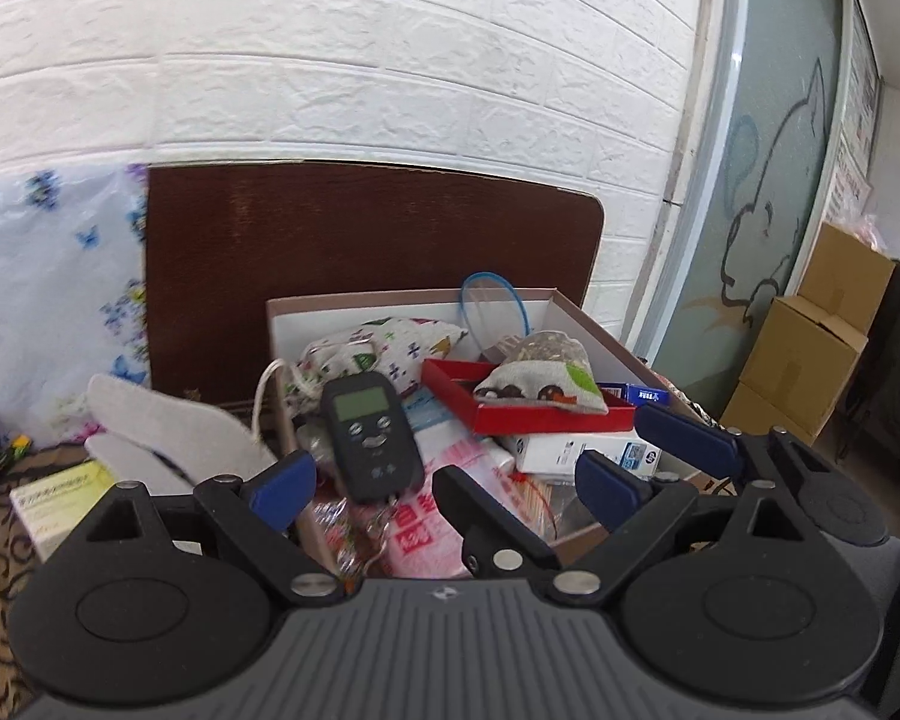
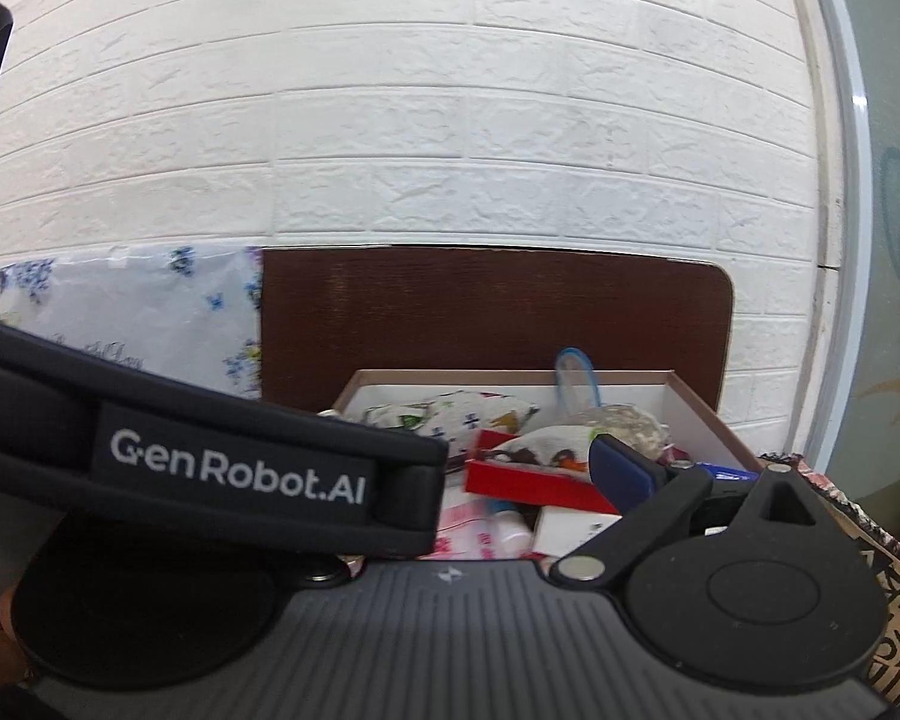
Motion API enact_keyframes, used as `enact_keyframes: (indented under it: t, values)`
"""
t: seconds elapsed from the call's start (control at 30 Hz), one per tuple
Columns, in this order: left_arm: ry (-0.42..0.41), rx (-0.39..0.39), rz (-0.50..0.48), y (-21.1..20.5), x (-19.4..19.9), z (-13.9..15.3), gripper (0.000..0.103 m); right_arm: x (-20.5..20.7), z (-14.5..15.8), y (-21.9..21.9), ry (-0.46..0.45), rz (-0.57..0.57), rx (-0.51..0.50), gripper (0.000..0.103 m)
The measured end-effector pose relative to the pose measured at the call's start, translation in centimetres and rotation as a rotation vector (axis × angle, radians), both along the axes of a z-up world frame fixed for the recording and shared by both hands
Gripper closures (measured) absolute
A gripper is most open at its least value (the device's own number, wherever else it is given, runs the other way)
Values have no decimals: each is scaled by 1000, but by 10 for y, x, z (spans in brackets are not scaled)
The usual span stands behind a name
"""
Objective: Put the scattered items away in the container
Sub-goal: 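Move the left gripper back to the blue tape roll and close on it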
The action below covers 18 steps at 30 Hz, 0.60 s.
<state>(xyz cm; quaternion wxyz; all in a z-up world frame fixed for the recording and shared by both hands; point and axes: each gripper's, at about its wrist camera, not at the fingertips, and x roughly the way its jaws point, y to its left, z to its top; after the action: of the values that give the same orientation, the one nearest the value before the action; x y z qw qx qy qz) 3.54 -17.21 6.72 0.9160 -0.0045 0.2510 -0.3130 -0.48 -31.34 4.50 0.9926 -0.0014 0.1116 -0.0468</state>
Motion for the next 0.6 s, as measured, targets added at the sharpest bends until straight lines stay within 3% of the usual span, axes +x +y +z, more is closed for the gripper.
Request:
enact_keyframes:
  t: [0.3, 0.6]
  values:
    - [129, -95, 92, 71, -25, -40, 6, -25, -21, 58, 60, 145, -50, 5]
    - [257, -91, 186, 126, -26, -94, 6, -32, -68, 101, 211, 269, -34, 6]
